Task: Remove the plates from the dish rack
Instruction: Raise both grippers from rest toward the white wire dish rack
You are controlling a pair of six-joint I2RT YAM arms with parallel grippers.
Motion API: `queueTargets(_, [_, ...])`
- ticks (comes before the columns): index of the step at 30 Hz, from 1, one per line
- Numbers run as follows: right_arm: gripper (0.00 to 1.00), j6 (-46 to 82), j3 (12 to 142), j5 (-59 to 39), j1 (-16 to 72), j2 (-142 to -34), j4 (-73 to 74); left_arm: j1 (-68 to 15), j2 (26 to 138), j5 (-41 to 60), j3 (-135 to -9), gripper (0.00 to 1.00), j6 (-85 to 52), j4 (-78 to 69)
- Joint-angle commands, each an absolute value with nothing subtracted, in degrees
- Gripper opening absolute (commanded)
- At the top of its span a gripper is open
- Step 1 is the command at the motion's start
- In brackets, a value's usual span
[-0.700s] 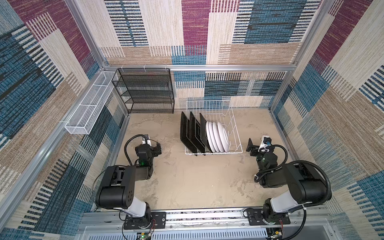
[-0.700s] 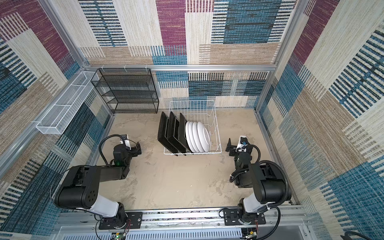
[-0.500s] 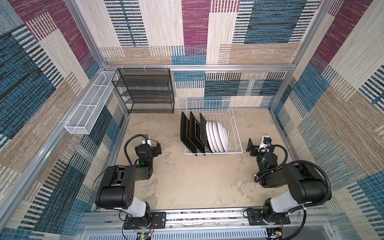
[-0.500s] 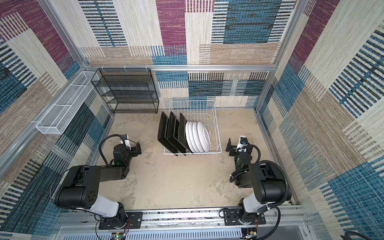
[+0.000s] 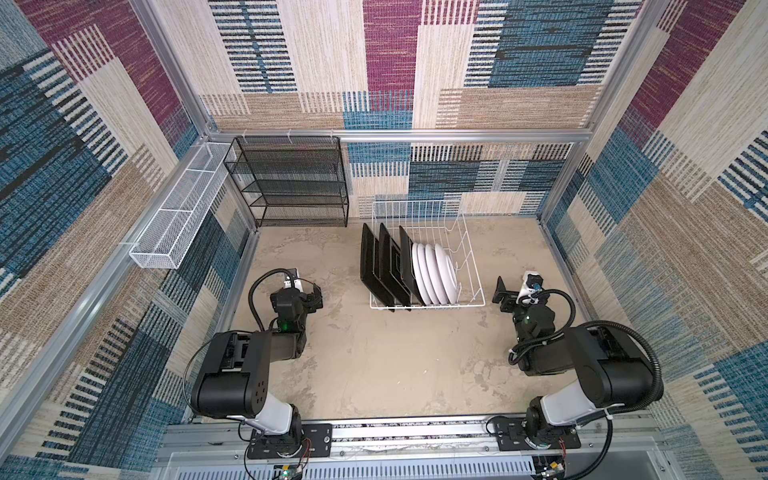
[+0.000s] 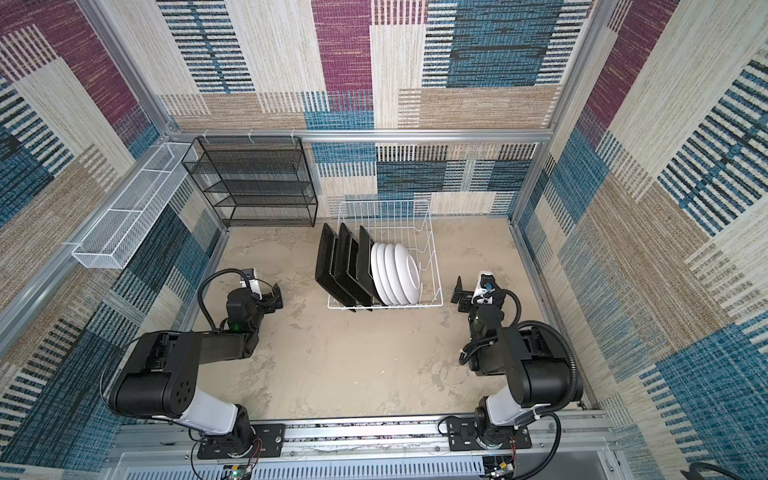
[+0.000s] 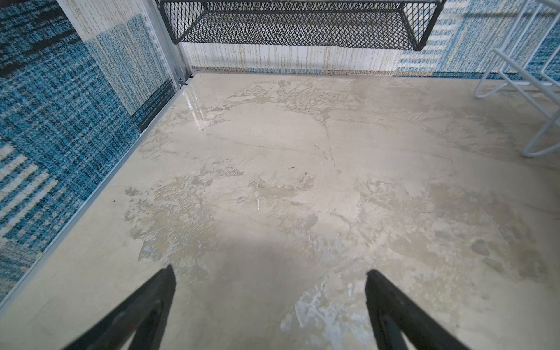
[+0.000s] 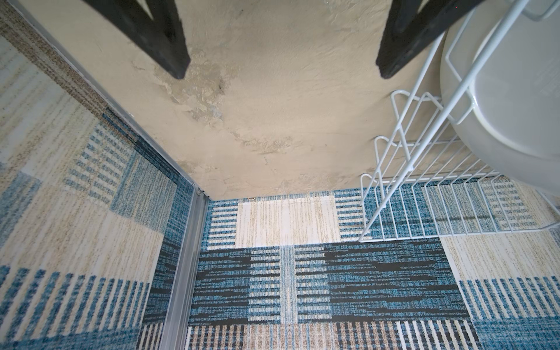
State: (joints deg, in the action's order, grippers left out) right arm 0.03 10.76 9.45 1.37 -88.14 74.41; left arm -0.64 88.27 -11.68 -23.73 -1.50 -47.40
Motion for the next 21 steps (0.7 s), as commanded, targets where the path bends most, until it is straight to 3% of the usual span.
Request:
queueTargets(1, [0.99,0.35,11.07,9.15,1.34,-88.13,75.76,-0.55,88.14,-11.16,-23.99,1.0,-1.19,-47.46])
queueTargets(21, [0.99,0.39,10.84,9.21,1.4,-88.02,75.96,-0.36,88.16,-10.87,-24.02,1.0,-1.15,-47.36])
